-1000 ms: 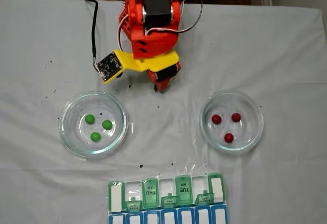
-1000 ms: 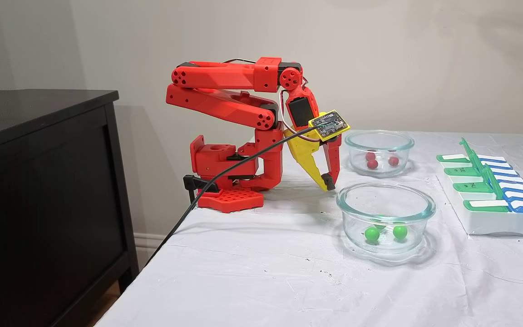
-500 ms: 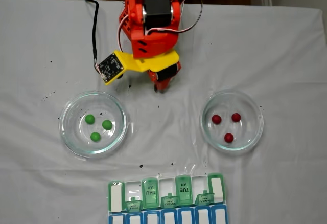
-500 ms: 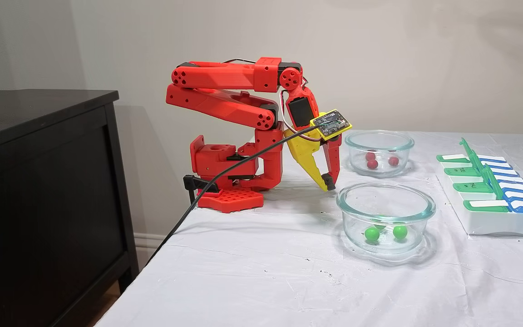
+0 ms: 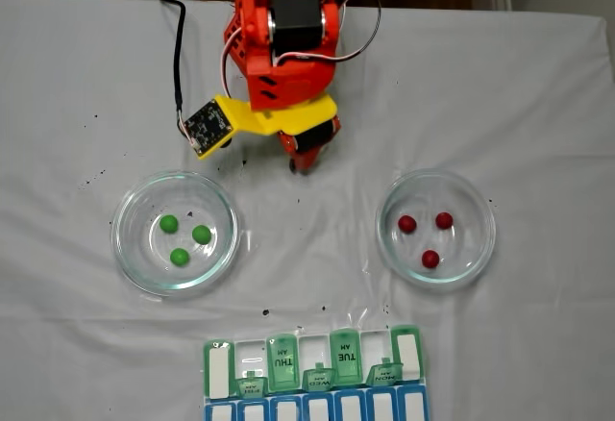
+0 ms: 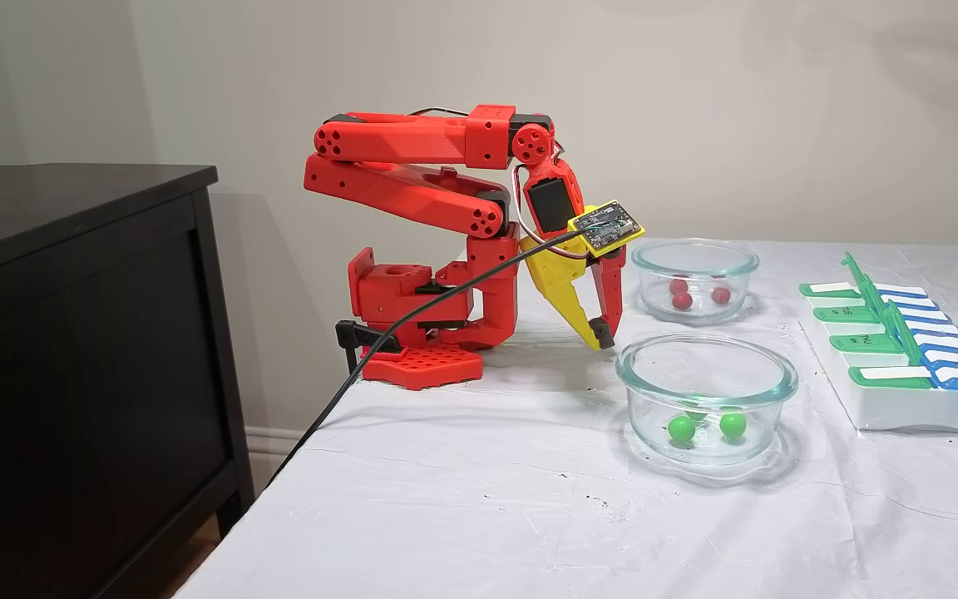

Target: Sort medicines into box.

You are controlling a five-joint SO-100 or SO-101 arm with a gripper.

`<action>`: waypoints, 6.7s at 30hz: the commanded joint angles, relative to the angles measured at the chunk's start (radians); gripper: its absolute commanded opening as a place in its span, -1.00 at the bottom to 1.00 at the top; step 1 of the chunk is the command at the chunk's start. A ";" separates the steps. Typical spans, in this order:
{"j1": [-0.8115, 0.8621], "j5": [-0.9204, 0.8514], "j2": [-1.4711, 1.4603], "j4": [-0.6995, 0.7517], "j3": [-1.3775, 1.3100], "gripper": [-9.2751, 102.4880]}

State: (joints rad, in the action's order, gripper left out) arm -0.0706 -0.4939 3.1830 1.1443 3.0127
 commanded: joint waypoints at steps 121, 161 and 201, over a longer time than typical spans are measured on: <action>-0.652 0.190 -1.005 -0.371 -0.776 -0.60; -0.632 0.351 -1.267 -0.175 -1.132 -0.46; -0.703 0.520 -1.430 0.026 -1.347 -0.42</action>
State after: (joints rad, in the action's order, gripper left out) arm -0.7547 0.0215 1.7334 1.1704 1.7549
